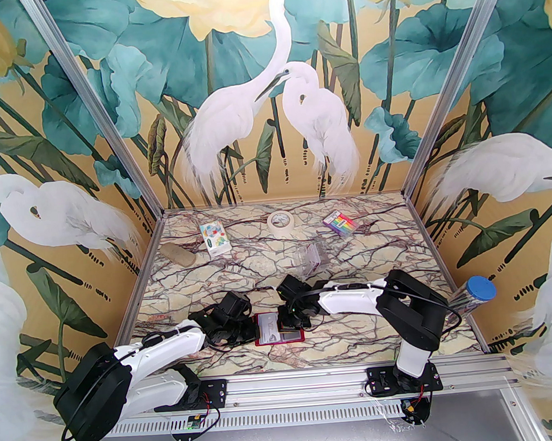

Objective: Put the credit cards into the card holder

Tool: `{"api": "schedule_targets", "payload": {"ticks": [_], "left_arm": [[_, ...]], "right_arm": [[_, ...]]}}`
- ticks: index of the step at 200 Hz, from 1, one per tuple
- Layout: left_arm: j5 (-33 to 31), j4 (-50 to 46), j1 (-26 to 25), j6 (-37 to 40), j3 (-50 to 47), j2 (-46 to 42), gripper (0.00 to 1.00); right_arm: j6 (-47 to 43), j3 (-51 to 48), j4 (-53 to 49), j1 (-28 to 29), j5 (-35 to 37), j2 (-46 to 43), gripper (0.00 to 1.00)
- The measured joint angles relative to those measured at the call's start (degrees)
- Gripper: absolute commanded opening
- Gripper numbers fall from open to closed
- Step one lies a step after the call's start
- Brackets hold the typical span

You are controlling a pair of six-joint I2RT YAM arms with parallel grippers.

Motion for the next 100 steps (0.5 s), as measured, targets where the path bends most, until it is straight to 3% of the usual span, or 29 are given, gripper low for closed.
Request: {"api": "schedule_targets", "payload": {"ticks": [100], "left_arm": [[0.2, 0.2, 0.0, 0.0, 0.0, 0.3, 0.00]], "right_arm": [[2.1, 0.0, 1.4, 0.9, -1.3, 0.5, 0.03]]}}
